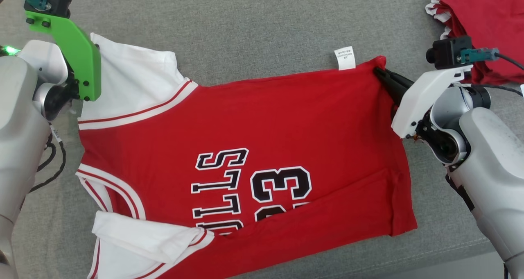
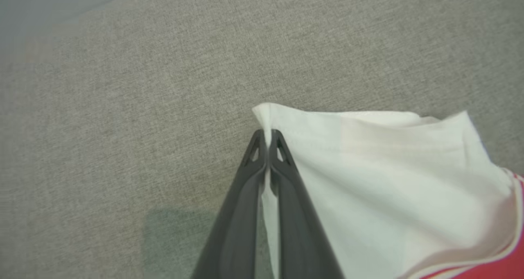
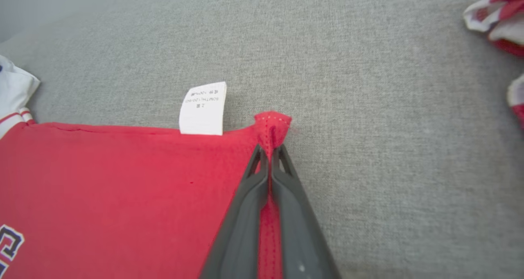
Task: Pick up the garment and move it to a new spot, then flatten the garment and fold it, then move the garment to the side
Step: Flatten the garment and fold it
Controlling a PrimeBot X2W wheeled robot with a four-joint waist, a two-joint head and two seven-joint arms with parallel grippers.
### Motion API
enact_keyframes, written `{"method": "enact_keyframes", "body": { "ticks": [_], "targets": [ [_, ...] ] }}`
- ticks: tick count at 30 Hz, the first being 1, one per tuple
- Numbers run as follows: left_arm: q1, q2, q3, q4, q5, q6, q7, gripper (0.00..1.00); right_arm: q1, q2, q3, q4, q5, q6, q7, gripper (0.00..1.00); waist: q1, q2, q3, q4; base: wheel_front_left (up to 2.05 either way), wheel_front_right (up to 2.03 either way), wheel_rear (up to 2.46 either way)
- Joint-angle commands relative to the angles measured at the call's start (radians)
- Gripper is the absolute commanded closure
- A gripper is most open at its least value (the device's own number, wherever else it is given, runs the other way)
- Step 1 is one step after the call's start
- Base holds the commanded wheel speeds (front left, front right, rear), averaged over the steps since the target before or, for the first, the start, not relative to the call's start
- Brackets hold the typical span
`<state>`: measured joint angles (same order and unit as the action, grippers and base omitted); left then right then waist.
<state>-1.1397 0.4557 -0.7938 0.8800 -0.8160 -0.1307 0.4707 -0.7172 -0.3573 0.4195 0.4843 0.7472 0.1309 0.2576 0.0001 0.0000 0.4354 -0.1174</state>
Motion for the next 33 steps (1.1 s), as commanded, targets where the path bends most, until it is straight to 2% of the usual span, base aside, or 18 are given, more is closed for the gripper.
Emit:
{"method": "enact_keyframes", "body": {
  "ticks": [1,6,11,14,24,33],
  "targets": [
    [-0.015,0.005,-0.004,0.007,-0.015,0.001,-0.013,1.00,0.014,-0.006,-0.003,0.014,0.010,0.000,-0.012,1.00,-0.0001,0.0000,-0.019,0.009,0.00,0.00,0.00],
    [0.006,-0.004,-0.028,0.008,-0.048,0.001,-0.042,1.00,0.023,-0.008,0.007,0.043,0.019,0.000,-0.050,1.00,-0.0001,0.0000,-0.056,0.023,0.00,0.00,0.00],
    [0.028,0.015,-0.066,0.000,-0.083,0.001,-0.051,1.00,0.034,-0.014,0.026,0.067,0.020,0.000,-0.088,1.00,-0.0001,0.0000,-0.106,0.033,0.00,0.00,0.00],
    [0.053,0.007,-0.065,-0.043,-0.157,0.001,-0.041,1.00,0.045,-0.018,0.048,0.064,0.032,0.000,-0.105,1.00,-0.0001,0.0000,-0.138,0.040,0.00,0.00,0.00],
    [0.129,0.098,-0.179,-0.225,-0.294,0.001,0.107,1.00,0.096,-0.068,0.122,0.089,0.072,0.000,-0.112,1.00,-0.0001,0.0000,-0.243,0.074,0.00,0.00,0.00],
    [0.166,0.198,-0.252,-0.383,-0.356,0.001,0.200,1.00,0.093,-0.096,0.169,0.148,0.084,0.000,-0.155,1.00,-0.0001,0.0000,-0.288,0.097,0.00,0.00,0.00]
  ]
}}
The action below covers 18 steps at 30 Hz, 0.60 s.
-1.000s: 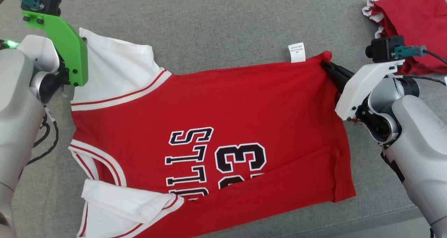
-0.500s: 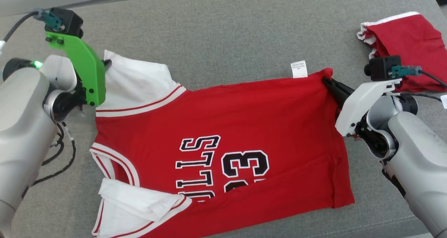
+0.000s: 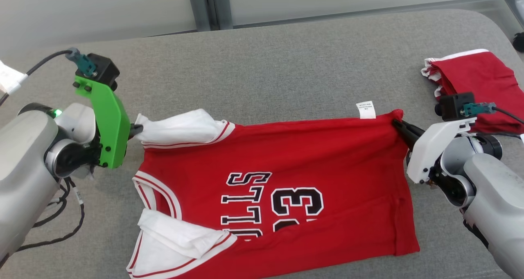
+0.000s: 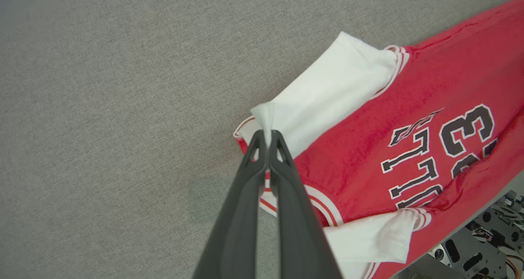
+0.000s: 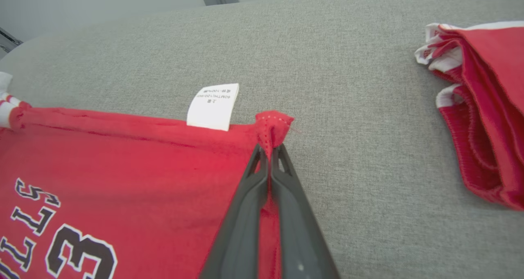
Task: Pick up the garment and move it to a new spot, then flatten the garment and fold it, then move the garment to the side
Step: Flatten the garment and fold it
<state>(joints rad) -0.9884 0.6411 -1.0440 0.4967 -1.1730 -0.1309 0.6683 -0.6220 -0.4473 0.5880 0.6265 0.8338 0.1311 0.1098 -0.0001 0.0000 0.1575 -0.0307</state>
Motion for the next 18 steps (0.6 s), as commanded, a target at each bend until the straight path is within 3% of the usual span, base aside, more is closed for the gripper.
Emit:
{"method": "enact_keyframes", "body": {
  "ticks": [1,6,18],
  "targets": [
    [0.019,0.029,-0.009,-0.016,-0.005,0.001,0.017,1.00,-0.005,-0.006,0.005,0.014,-0.001,-0.001,-0.014,1.00,0.0001,0.0000,-0.013,0.014,0.00,0.00,0.00],
    [0.063,0.066,-0.024,-0.075,-0.073,0.003,0.101,1.00,-0.013,-0.021,0.036,0.050,0.004,-0.001,-0.029,1.00,0.0001,0.0000,-0.026,0.025,0.00,0.00,0.00],
    [0.160,0.125,-0.056,-0.257,-0.194,0.072,0.266,1.00,-0.037,-0.095,0.167,0.022,0.090,-0.001,0.067,1.00,0.0001,0.0000,-0.046,0.031,0.00,0.00,0.00]
  ]
}}
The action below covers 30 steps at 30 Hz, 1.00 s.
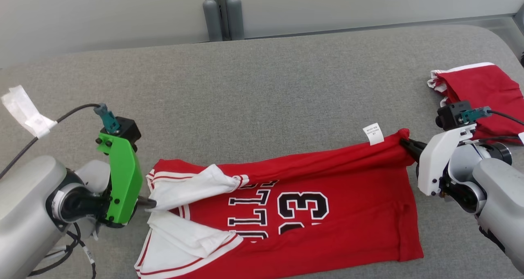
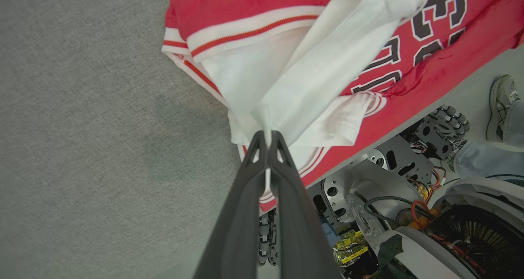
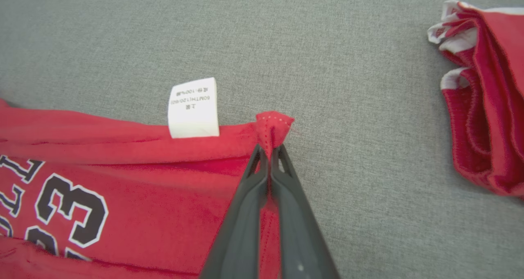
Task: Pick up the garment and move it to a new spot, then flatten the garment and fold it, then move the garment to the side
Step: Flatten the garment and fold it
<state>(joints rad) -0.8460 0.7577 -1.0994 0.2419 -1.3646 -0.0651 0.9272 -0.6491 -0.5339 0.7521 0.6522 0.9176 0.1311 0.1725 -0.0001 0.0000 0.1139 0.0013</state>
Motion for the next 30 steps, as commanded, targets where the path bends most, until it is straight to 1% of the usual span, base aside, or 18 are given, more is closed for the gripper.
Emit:
{"method": "enact_keyframes", "body": {
  "ticks": [1,6,11,16,23,24,25,26,27,28,29,30],
  "targets": [
    [0.023,0.012,-0.001,-0.013,-0.009,0.011,0.011,1.00,-0.010,-0.017,0.014,-0.011,0.015,-0.001,0.013,1.00,0.0001,0.0000,-0.004,-0.002,0.00,0.00,0.00],
    [0.055,0.034,-0.012,-0.057,-0.034,0.033,0.033,1.00,-0.003,-0.061,0.085,-0.052,0.054,-0.001,0.072,1.00,0.0001,0.0000,-0.017,-0.006,0.00,0.00,0.00],
    [0.083,0.045,-0.023,-0.082,-0.051,0.047,0.055,1.00,0.003,-0.091,0.147,-0.074,0.090,-0.001,0.109,1.00,0.0001,0.0000,-0.021,-0.009,0.00,0.00,0.00],
    [0.104,0.048,-0.039,-0.092,-0.052,0.058,0.069,1.00,-0.003,-0.107,0.197,-0.081,0.119,-0.001,0.142,1.00,0.0001,0.0000,-0.019,-0.010,0.00,0.00,0.00],
    [0.130,0.030,-0.053,-0.068,-0.057,0.061,0.066,1.00,-0.015,-0.109,0.245,-0.070,0.148,-0.001,0.168,1.00,0.0001,0.0000,-0.026,-0.015,0.00,0.00,0.00],
    [0.133,0.028,-0.055,-0.063,-0.057,0.060,0.065,1.00,-0.018,-0.108,0.249,-0.069,0.153,-0.001,0.167,0.74,0.0001,0.0000,-0.027,-0.016,0.00,0.00,0.00],
    [0.137,0.027,-0.057,-0.057,-0.054,0.060,0.063,1.00,-0.019,-0.106,0.252,-0.068,0.158,-0.001,0.171,0.65,0.0001,0.0000,-0.028,-0.017,0.00,0.00,0.00],
    [0.141,0.024,-0.060,-0.050,-0.050,0.059,0.061,1.00,-0.020,-0.104,0.258,-0.067,0.162,-0.001,0.179,0.44,0.0001,0.0000,-0.029,-0.018,0.00,0.00,0.00],
    [0.146,0.021,-0.062,-0.044,-0.048,0.057,0.059,0.89,-0.022,-0.104,0.261,-0.067,0.166,-0.001,0.181,0.16,0.0001,0.0000,-0.031,-0.019,0.00,0.00,0.00],
    [0.149,0.016,-0.063,-0.034,-0.047,0.054,0.052,0.38,-0.023,-0.104,0.266,-0.066,0.170,-0.001,0.186,0.00,0.0001,0.0000,-0.034,-0.021,0.00,0.00,0.00],
    [0.152,0.013,-0.065,-0.024,-0.046,0.052,0.051,0.00,-0.024,-0.103,0.272,-0.066,0.175,-0.001,0.189,0.00,0.0001,0.0000,-0.039,-0.022,0.00,0.00,0.00],
    [0.154,0.011,-0.067,-0.019,-0.045,0.050,0.050,0.00,-0.024,-0.102,0.275,-0.068,0.178,-0.001,0.194,0.00,0.0001,0.0000,-0.042,-0.023,0.00,0.00,0.00]
  ]
}}
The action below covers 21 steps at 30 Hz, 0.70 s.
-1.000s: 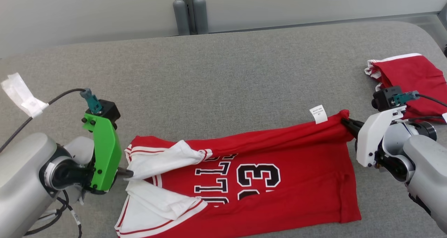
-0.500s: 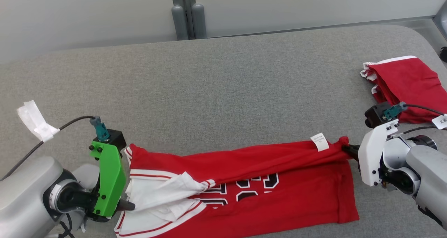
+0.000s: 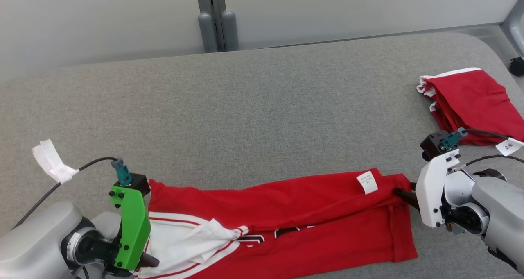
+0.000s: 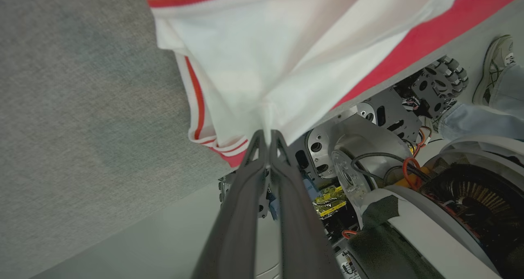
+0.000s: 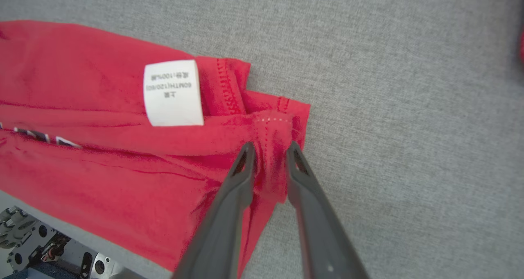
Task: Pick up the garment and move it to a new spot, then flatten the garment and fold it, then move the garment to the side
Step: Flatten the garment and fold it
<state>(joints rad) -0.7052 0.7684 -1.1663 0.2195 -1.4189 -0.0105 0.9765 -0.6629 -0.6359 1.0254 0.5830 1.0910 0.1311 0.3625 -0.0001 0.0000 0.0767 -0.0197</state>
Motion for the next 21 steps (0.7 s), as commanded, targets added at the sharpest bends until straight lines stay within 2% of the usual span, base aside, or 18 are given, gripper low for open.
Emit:
{"method": "enact_keyframes", "body": {
  "ticks": [1,8,10,14,18,21],
  "targets": [
    [0.015,-0.003,-0.001,0.009,0.012,-0.007,-0.005,0.00,-0.011,0.000,0.006,-0.002,0.010,-0.001,0.004,0.00,0.0001,0.0000,-0.010,-0.003,0.00,0.00,0.00],
    [0.001,-0.003,0.025,0.015,0.031,-0.030,-0.069,0.00,-0.009,-0.025,-0.018,-0.060,0.054,-0.001,-0.053,0.00,0.0001,0.0000,-0.051,-0.002,0.00,0.00,0.00],
    [-0.012,-0.001,0.043,0.001,0.051,-0.041,-0.122,0.00,-0.001,-0.037,-0.039,-0.088,0.067,-0.001,-0.092,0.00,0.0001,0.0000,-0.063,0.000,0.00,0.00,0.00],
    [-0.023,0.006,0.098,-0.035,0.124,-0.051,-0.301,0.00,0.019,-0.072,-0.099,-0.133,0.064,-0.001,-0.201,0.00,0.0001,0.0000,-0.078,0.001,0.00,0.00,0.00],
    [-0.003,0.016,0.157,-0.063,0.240,-0.001,-0.540,0.00,0.051,-0.085,-0.181,-0.149,0.020,-0.001,-0.354,0.00,0.0001,0.0000,-0.087,0.002,0.00,0.00,0.00],
    [0.038,0.026,0.192,-0.084,0.329,0.070,-0.724,0.00,0.091,-0.074,-0.257,-0.140,-0.038,-0.001,-0.480,0.00,0.0001,0.0000,-0.093,0.001,0.00,0.00,0.00]
  ]
}}
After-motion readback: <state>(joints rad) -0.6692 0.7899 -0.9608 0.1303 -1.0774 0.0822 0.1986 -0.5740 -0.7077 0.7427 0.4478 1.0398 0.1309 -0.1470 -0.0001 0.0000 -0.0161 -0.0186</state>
